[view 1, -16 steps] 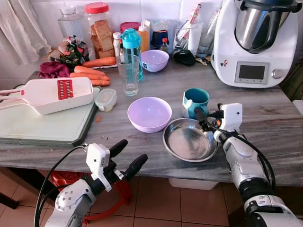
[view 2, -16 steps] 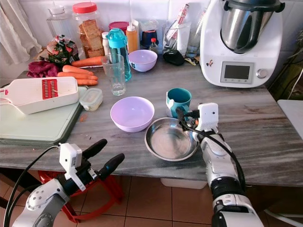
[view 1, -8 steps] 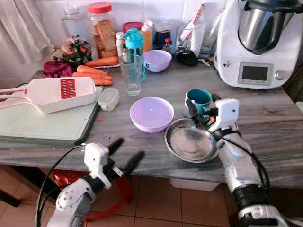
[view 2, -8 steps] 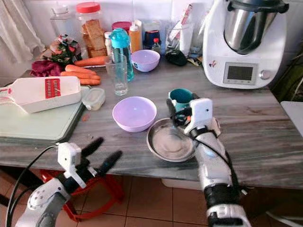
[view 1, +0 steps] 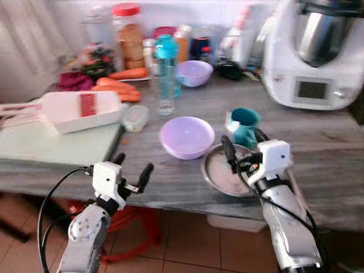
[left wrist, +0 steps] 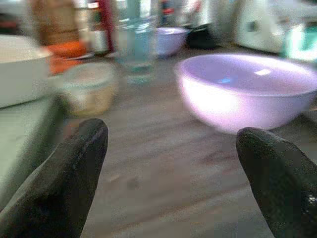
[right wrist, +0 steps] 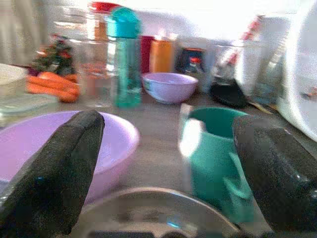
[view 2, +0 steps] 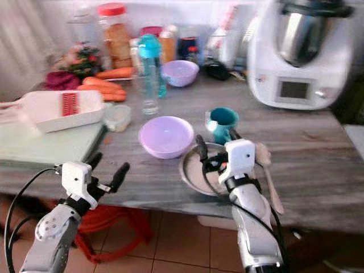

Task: Setting the table

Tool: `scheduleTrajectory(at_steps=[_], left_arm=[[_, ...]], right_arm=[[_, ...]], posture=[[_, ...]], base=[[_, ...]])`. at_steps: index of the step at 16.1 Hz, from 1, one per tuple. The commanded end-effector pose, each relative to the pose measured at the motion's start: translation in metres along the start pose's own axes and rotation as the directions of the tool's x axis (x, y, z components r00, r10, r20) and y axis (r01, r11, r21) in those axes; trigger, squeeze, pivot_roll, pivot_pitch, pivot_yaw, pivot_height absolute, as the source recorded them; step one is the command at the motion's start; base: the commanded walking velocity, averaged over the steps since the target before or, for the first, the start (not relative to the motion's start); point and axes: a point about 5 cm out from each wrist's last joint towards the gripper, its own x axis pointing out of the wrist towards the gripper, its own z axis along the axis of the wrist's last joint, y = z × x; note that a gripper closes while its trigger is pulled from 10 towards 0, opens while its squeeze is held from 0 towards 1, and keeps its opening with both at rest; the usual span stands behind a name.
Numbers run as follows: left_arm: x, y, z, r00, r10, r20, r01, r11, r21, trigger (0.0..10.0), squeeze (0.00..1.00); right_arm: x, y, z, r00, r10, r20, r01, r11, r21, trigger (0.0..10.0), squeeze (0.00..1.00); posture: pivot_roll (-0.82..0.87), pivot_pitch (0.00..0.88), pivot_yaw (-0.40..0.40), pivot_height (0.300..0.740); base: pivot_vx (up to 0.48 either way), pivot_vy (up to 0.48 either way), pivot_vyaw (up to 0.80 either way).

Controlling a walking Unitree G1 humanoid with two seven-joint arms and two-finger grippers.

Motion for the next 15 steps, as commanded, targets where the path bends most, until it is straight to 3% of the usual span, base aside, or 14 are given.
scheduleTrajectory(at_steps=[1, 4, 10, 15], left_arm=[[0.000, 0.005, -0.002, 0.999, 0.043, -0.009, -0.042, 0.999, 0.028, 10.0, 0.00], [0.007, 0.002, 0.000, 0.999, 0.054, 0.006, -0.054, 0.998, 0.023, 10.0, 0.00], [0.016, -0.009, -0.001, 0.994, 0.112, 0.013, -0.113, 0.993, 0.038, 10.0, 0.00], [0.018, 0.005, -0.014, 0.967, 0.252, -0.044, -0.247, 0.964, 0.104, 10.0, 0.00]], right_arm=[[0.000, 0.006, 0.005, 1.000, 0.022, 0.006, -0.022, 1.000, -0.004, 10.0, 0.00], [-0.009, 0.015, 0.007, 0.999, 0.034, -0.008, -0.034, 0.999, 0.007, 10.0, 0.00], [-0.007, 0.020, 0.010, 0.998, 0.053, -0.024, -0.053, 0.998, 0.017, 10.0, 0.00], [-0.004, 0.024, 0.008, 0.997, 0.077, -0.029, -0.076, 0.997, 0.024, 10.0, 0.00]], posture=[[0.00, 0.000, 0.060, 0.740], [0.00, 0.000, 0.061, 0.740], [0.01, 0.000, 0.056, 0.740], [0.01, 0.000, 0.050, 0.740]], base=[[0.000, 0.000, 0.80], [0.000, 0.000, 0.80], [0.000, 0.000, 0.80], [0.000, 0.000, 0.80]])
